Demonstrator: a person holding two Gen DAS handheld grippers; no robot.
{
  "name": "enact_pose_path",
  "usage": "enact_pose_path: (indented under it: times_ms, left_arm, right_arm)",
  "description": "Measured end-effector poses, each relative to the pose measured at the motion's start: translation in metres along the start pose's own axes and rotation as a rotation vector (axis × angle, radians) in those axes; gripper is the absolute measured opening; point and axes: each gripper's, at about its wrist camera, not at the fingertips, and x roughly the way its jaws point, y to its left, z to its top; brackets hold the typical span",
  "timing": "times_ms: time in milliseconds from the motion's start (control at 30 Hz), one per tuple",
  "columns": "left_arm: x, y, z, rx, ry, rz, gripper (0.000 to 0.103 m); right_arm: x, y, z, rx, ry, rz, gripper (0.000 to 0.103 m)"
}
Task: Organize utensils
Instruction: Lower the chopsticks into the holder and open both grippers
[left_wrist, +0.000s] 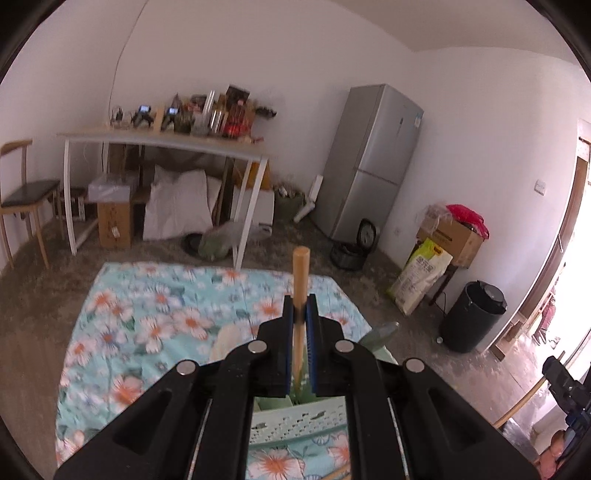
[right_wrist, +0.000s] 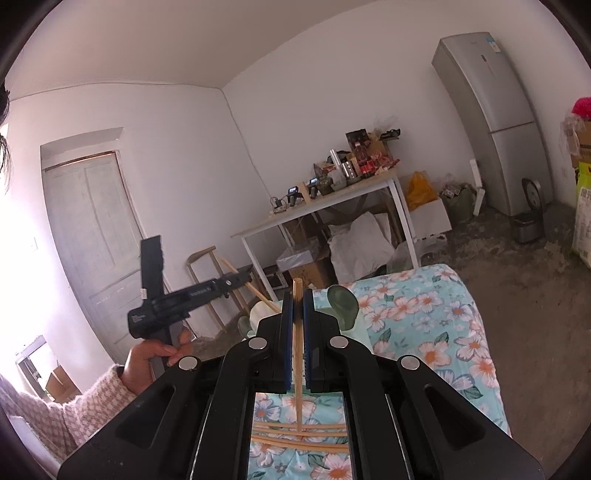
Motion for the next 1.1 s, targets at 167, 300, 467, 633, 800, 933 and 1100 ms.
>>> enact_pose_path:
  times_ms: [167, 300, 467, 633, 800, 933, 1100]
  left_arm:
    - [-0.003, 0.006, -0.003, -0.045, -0.011, -0.009, 0.046]
    - [-0.019, 0.008, -0.002, -0.047, -0.05, 0.007, 0.062]
    - [-0.052, 0.011, -0.011, -0.03, -0.089, 0.027, 0.074]
    - [-0.09, 0.024, -0.038, -0.054, -0.106, 0.043, 0.081]
    - [-0.106, 0.045, -0.08, -0.104, -0.03, 0.049, 0.083]
    - [-0.109, 0.058, -0.114, -0.135, 0.041, 0.062, 0.083]
    - [-0.107, 0.064, -0.148, -0.167, 0.096, 0.078, 0.083]
  right_arm:
    - [0.0, 0.001, 0.002, -0.007, 0.003, -0.001, 0.003]
    - [0.004, 0.005, 0.007, -0.023, 0.0, 0.006, 0.003]
    - [0.004, 0.018, 0.028, -0.076, -0.045, 0.032, 0.003]
    - [0.007, 0.032, 0.06, -0.118, -0.095, 0.101, 0.003]
    - [0.018, 0.053, 0.089, -0.194, -0.143, 0.139, 0.003]
    - [0.042, 0.075, 0.098, -0.285, -0.143, 0.125, 0.003]
    - [0.08, 0.091, 0.087, -0.409, -0.092, 0.07, 0.003]
